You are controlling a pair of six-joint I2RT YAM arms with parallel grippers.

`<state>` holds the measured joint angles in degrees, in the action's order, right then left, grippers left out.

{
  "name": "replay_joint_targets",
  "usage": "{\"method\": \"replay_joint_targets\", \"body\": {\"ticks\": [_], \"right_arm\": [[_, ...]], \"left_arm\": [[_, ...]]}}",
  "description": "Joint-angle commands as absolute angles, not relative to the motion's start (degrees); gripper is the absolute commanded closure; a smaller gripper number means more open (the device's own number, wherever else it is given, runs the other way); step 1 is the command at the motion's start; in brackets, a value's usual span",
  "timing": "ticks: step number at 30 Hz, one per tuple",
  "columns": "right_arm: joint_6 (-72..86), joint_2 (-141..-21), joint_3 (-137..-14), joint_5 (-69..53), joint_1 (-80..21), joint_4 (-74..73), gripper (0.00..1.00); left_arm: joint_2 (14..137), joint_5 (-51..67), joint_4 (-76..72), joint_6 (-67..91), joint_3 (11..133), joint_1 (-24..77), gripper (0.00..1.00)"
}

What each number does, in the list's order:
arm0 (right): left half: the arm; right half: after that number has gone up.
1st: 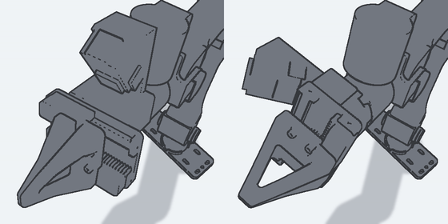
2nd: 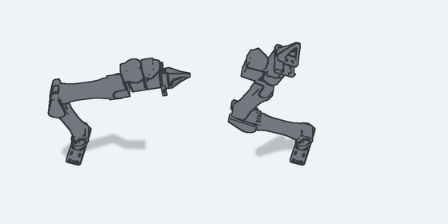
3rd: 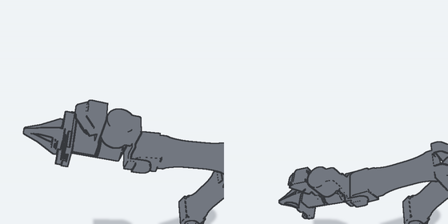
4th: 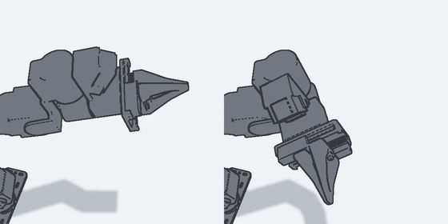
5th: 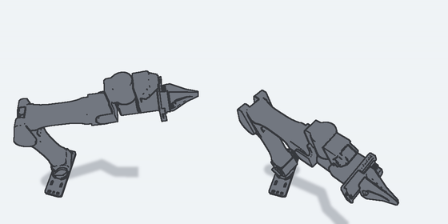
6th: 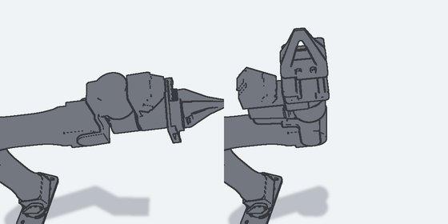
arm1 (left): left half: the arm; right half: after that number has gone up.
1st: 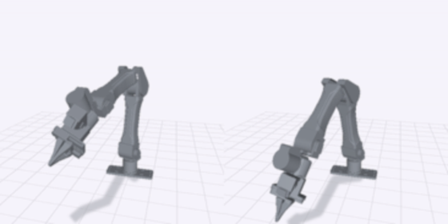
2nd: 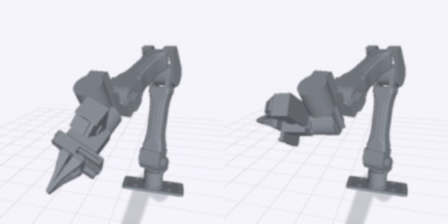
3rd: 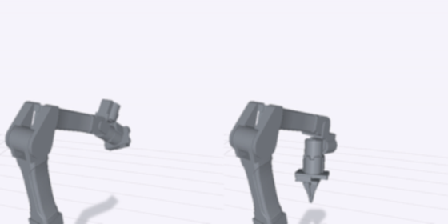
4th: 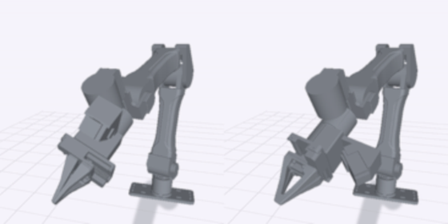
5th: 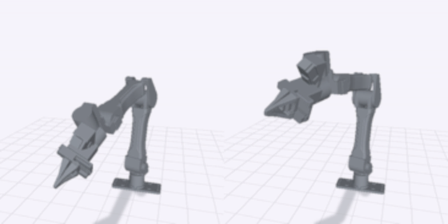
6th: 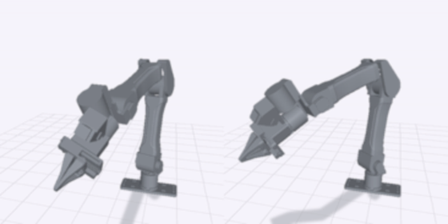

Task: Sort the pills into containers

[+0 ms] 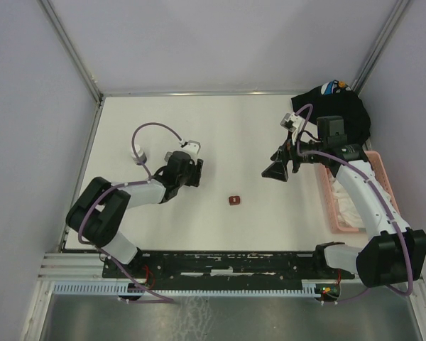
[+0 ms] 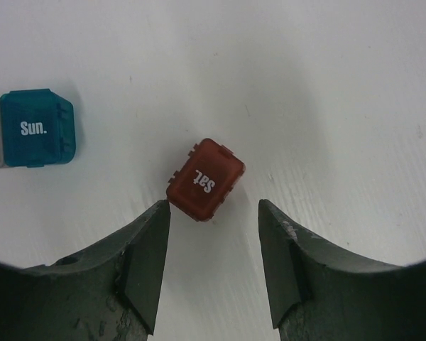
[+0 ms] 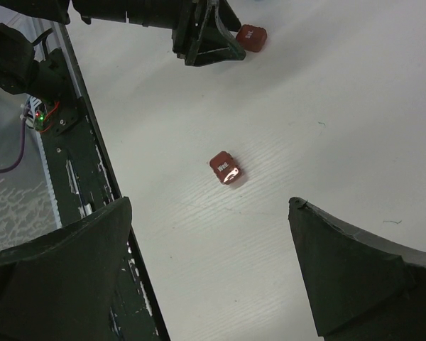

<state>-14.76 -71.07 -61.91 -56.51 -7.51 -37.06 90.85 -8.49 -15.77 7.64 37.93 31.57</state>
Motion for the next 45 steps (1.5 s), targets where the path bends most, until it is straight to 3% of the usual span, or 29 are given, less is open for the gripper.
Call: {"method": "replay_joint_targets", "body": {"ticks": [1,14,25,36,45], "right_arm": [[-16.08,-71.13,-65.00,-57.96,-7.87,-36.92,0.00],[-16.43,-71.61,-65.24,-58.13,-7.90,-37.61,0.00],[-17.11,-72.12,-65.72,-58.42,-7.91,-38.51,0.00],[-17.31,-72.42,-65.97,-58.86,-7.91,-39.07,0.00],[-17.63,-72.42,-66.10,-59.17,-7.85,-39.46,0.00]], "left_arm": [[93.34,-11.20,-16.61,4.93,41.57,31.33,0.41],[95.45,-9.57,-11.97,5.06,45.12,31.20,0.39],[98.08,6.34,-4.51,5.31,49.81,30.71,0.41],[95.00,6.19,-2.25,5.90,49.19,32.51,0.48],[94.20,-4.41,-6.10,12.21,47.45,32.43,0.39]]}}
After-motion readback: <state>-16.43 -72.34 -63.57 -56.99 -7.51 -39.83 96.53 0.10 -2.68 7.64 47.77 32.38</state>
